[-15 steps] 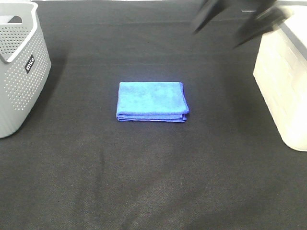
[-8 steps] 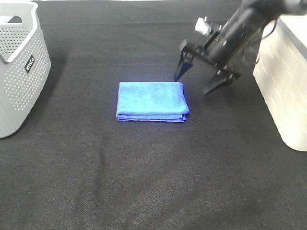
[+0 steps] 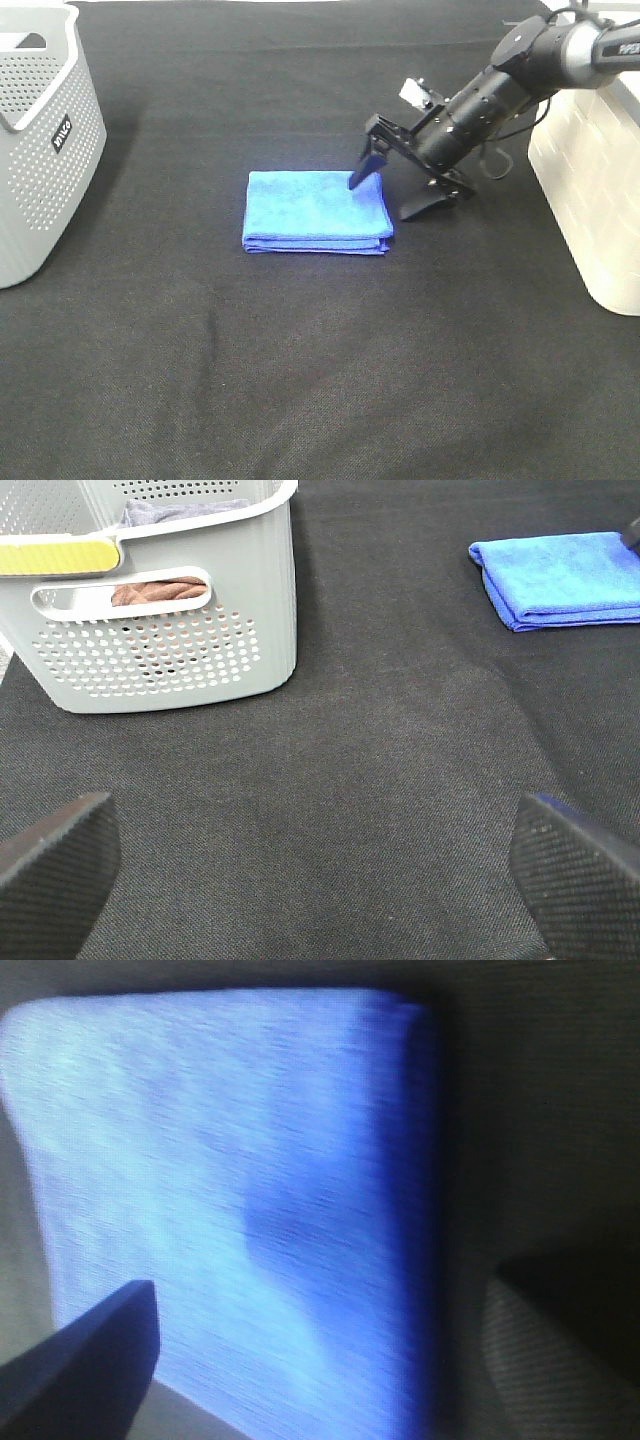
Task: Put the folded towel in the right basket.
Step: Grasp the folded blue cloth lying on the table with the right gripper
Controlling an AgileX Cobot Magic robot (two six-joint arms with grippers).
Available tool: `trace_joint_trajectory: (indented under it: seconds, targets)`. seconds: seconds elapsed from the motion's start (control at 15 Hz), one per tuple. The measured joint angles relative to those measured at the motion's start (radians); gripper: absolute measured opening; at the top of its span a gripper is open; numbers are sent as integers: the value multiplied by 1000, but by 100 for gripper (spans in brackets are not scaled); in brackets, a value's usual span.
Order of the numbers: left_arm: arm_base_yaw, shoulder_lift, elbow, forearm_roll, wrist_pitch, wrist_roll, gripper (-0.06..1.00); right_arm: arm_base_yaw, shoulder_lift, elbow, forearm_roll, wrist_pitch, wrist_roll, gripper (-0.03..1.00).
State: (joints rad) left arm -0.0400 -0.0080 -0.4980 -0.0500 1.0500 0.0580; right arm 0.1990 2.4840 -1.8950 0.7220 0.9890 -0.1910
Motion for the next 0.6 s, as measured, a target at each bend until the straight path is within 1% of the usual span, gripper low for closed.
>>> trace_joint_trajectory:
  seconds: [0.07, 0.13, 0.2, 0.27, 0.33, 0.4, 0.47, 0.53, 0.6]
  targets:
    - [0, 0, 0, 0, 0, 0, 99, 0, 0, 0, 0, 0, 0, 87]
    - [0, 0, 0, 0, 0, 0, 99, 25, 20, -5, 45, -8, -1, 85]
    - [0, 0, 0, 0, 0, 0, 99, 65, 36, -10, 86, -15, -7, 82]
    - [0, 0, 0, 0, 0, 0, 99, 107, 50, -13, 113, -24, -9, 77]
    - [0, 0, 0, 0, 0, 0, 99, 137, 56, -13, 121, -32, -9, 69]
    - [0, 0, 0, 0, 0, 0, 99, 159, 65, -13, 113, -45, -9, 43]
    - [0, 0, 0, 0, 0, 0, 99, 159, 67, -13, 106, -48, -9, 24]
    - [0, 0, 0, 0, 0, 0, 99, 157, 66, -20, 94, -42, -9, 14]
    - [0, 0, 0, 0, 0, 0, 99, 155, 65, -44, 73, -21, -9, 14]
